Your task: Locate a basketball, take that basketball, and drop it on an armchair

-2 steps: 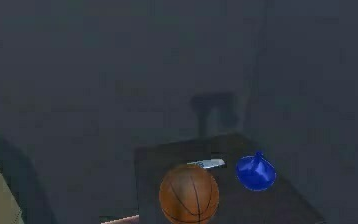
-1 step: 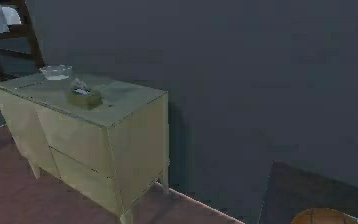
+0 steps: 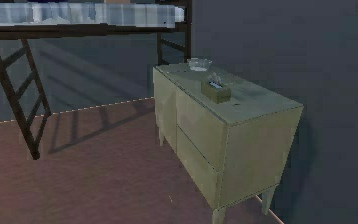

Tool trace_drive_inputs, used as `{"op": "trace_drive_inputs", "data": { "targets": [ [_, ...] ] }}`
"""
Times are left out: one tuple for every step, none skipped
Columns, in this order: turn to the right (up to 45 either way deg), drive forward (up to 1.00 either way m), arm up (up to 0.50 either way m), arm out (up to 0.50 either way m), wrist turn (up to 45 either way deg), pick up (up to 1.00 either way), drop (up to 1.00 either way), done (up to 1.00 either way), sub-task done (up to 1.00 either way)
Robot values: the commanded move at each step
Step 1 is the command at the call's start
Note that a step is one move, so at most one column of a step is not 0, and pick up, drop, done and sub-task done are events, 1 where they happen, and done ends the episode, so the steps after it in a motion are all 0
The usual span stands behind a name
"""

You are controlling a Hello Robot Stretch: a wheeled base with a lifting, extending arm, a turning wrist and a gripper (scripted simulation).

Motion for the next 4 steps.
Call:
{"op": "trace_drive_inputs", "data": {
  "targets": [
    [0.0, 0.0, 0.5, 0.0, 0.0, 0.0, 0.0, 0.0, 0.0],
    [0.0, 0.0, 0.38, 0.0, 0.0, 0.0, 0.0, 0.0, 0.0],
    [0.0, 0.0, 0.0, 0.18, 0.0, 0.0, 0.0, 0.0, 0.0],
    [0.0, 0.0, 0.0, 0.0, 45.0, 0.0, 0.0, 0.0, 0.0]
  ]
}}
